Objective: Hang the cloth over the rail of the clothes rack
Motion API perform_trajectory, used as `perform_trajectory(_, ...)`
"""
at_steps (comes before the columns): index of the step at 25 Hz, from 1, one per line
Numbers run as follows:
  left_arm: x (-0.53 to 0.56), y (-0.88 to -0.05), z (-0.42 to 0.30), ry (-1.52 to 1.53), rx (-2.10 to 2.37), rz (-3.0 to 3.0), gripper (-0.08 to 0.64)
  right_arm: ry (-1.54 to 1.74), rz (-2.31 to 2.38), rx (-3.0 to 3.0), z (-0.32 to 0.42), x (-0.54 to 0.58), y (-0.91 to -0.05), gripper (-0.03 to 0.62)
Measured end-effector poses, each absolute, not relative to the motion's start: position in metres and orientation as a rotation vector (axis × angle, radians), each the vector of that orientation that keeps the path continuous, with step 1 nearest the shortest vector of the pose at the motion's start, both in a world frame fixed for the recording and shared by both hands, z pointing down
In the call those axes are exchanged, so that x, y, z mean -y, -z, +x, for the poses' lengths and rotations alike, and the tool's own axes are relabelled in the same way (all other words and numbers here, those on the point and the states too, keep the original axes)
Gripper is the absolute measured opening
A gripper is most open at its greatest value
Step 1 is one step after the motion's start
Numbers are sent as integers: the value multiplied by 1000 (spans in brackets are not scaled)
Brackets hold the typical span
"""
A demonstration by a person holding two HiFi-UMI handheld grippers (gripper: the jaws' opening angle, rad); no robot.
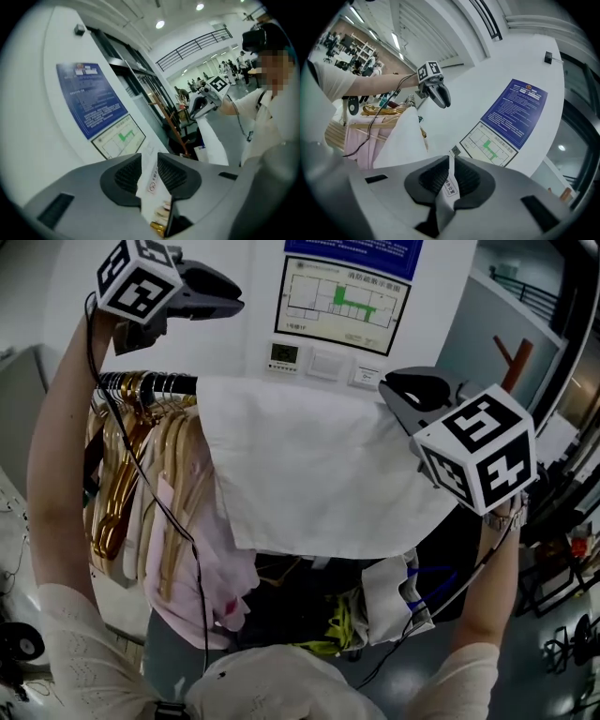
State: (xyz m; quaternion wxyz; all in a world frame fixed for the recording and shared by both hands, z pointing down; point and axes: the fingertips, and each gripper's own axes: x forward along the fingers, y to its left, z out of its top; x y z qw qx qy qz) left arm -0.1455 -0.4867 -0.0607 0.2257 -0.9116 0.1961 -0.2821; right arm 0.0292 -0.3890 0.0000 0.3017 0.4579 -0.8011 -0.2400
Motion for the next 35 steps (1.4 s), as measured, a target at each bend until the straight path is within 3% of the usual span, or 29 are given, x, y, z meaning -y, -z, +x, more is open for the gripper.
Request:
perform_trajectory(6, 424, 90, -125, 408, -1030, -2277, 111, 691, 1234, 2135, 31, 385, 2, 52)
perform_trajectory(16, 331, 23, -129, 106, -1376, -2023, 113, 1124, 1813, 2261, 97, 288, 55, 61)
perform_trajectory(24, 327, -52, -161, -263, -1707, -2298, 171, 755, 2091, 2436, 174, 267, -13, 74)
perform_trajectory(28, 337, -76, -178, -256, -1863, -2279, 184, 552, 2027, 2445, 196, 284, -49, 158)
perform_trajectory(35, 366, -84, -161, -321, -1804, -2481, 184, 379, 2055, 2510, 227, 301, -62, 163)
